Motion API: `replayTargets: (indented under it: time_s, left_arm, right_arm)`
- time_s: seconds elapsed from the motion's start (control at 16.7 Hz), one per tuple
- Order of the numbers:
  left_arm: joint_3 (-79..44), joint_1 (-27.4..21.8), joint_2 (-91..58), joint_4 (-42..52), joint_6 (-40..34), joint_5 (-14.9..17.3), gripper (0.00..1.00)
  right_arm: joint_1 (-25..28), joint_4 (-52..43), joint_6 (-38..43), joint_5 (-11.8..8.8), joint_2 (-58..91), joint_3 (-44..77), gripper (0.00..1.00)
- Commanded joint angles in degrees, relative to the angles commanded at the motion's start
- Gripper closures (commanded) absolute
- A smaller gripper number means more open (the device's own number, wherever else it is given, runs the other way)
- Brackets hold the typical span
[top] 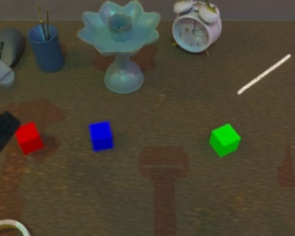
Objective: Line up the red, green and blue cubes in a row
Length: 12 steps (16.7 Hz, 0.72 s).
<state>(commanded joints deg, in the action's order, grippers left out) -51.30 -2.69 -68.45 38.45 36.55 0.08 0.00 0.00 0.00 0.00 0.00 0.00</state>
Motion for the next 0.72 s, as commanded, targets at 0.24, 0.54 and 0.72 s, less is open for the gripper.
replayTargets:
  time_s: [0.24,0.54,0.72]
  left_arm:
    - [-15.4,-0.9,-22.1,11.6,11.0,0.1,0.00]
    - [-28.7,-1.5,-39.9,20.7,20.1,0.0,0.00]
    - [-31.6,-1.6,-43.4,22.5,22.0,0.0,0.00]
  right_arm:
    - [0.0,0.0,0.0,0.0,0.0,0.0,0.00]
    - [0.0,0.0,0.0,0.0,0.0,0.0,0.00]
    - [0.0,0.0,0.0,0.0,0.0,0.0,0.00]
